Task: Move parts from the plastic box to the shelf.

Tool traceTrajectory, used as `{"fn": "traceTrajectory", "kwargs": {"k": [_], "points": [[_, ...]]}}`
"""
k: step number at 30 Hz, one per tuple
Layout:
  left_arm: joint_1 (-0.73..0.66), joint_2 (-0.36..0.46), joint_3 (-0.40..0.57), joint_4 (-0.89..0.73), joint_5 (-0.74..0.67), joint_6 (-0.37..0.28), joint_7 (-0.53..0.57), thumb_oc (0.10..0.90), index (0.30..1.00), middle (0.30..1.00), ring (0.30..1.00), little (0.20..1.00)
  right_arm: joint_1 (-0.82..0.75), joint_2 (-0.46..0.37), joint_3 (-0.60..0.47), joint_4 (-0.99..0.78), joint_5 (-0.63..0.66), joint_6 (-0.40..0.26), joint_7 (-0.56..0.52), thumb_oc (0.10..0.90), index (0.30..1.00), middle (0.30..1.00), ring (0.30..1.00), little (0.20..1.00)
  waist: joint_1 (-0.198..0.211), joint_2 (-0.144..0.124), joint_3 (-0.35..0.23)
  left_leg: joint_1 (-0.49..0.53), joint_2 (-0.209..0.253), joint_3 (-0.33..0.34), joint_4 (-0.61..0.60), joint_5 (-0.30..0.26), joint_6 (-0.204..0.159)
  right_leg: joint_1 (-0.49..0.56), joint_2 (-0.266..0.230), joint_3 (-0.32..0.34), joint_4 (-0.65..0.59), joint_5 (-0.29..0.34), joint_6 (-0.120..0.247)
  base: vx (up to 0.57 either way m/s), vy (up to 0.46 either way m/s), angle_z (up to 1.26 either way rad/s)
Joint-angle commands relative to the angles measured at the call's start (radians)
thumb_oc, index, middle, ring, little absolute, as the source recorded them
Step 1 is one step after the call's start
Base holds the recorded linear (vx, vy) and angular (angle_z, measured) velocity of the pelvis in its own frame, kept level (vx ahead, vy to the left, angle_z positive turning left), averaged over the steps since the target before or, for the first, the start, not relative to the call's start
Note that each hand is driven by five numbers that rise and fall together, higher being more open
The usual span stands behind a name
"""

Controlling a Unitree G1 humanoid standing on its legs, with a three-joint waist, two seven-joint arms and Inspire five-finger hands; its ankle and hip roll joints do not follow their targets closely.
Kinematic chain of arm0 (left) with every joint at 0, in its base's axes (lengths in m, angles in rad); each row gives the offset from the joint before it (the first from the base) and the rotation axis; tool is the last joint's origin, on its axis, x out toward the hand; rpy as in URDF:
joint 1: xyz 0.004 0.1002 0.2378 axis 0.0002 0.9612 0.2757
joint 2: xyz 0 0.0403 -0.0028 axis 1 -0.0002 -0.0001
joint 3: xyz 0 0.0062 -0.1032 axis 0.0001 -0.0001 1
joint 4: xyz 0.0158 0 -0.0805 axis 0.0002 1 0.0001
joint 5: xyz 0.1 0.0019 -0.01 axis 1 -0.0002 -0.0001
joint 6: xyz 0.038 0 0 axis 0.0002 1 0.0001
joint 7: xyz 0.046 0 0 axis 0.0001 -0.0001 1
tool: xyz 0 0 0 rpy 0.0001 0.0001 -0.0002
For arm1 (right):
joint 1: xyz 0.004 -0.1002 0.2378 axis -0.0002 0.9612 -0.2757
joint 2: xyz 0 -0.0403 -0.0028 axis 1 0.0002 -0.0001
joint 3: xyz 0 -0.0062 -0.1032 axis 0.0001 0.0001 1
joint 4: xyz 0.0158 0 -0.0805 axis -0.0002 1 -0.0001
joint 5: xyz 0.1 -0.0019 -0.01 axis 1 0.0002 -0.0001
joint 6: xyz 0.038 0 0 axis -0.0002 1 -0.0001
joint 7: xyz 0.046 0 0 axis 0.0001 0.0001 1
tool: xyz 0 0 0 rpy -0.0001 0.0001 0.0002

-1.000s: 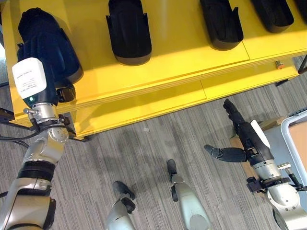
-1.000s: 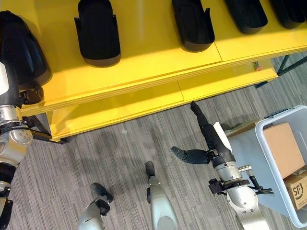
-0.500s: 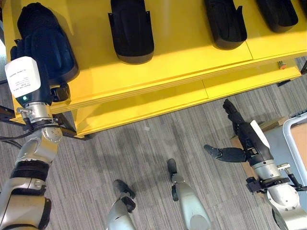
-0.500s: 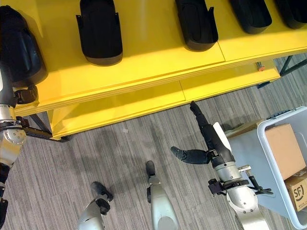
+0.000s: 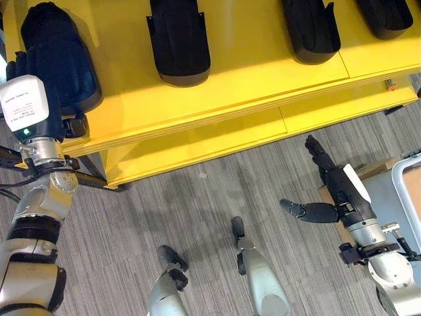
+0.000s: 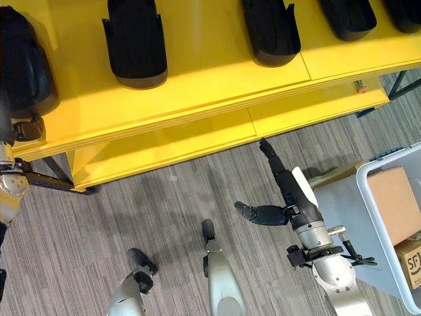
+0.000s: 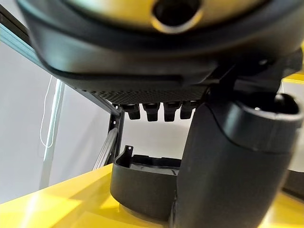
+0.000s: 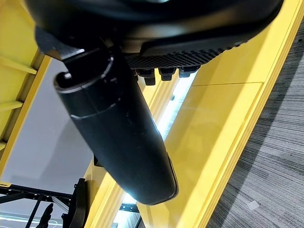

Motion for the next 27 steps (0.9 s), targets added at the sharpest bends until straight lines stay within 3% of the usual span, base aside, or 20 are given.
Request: {"fn": "traceTrajectory", "kwargs": {"k": [1, 15, 22, 27], "points": [[-0.051, 0.124, 0.053, 0.004, -0.025, 0.009, 0.06, 0.9, 1.0, 1.0, 1.0, 1.0, -0.008, -0.055, -0.047, -0.153, 0.028, -0.116, -0.025, 0.9, 1.0, 1.0, 1.0, 1.0, -0.012, 0.015, -0.075, 0.02, 0.078, -0.144, 0.08, -0.062, -0.082, 0.024, -0.057, 0.039, 0.088, -0.077, 0.049, 0.0, 0.0, 0.0], [-0.118, 0.144, -0.007, 0.032, -0.037, -0.004, 0.061, 0.9, 1.0, 1.0, 1.0, 1.0, -0.011, -0.066, -0.037, -0.152, 0.03, -0.125, -0.03, 0.9, 1.0, 1.0, 1.0, 1.0, -0.015, 0.015, -0.076, 0.02, 0.081, -0.143, 0.092, -0.069, -0.08, 0.017, -0.056, 0.049, 0.096, -0.075, 0.05, 0.0, 0.0, 0.0], [-0.092, 0.143, 0.003, -0.037, -0.02, -0.024, 0.049, 0.9, 1.0, 1.0, 1.0, 1.0, -0.016, -0.072, -0.042, -0.14, 0.028, -0.12, -0.03, 0.9, 1.0, 1.0, 1.0, 1.0, -0.01, 0.021, -0.079, 0.03, 0.078, -0.147, 0.087, -0.069, -0.08, 0.019, -0.057, 0.05, 0.106, -0.081, 0.048, 0.0, 0.0, 0.0], [-0.004, 0.152, 0.068, -0.133, 0.011, -0.034, 0.038, 0.9, 1.0, 1.0, 1.0, 1.0, -0.022, -0.065, -0.051, -0.128, 0.022, -0.117, -0.029, 0.9, 1.0, 1.0, 1.0, 1.0, 0.002, 0.024, -0.079, 0.047, 0.071, -0.148, 0.076, -0.066, -0.081, 0.036, -0.058, 0.05, 0.104, -0.085, 0.046, 0.0, 0.0, 0.0]]}}
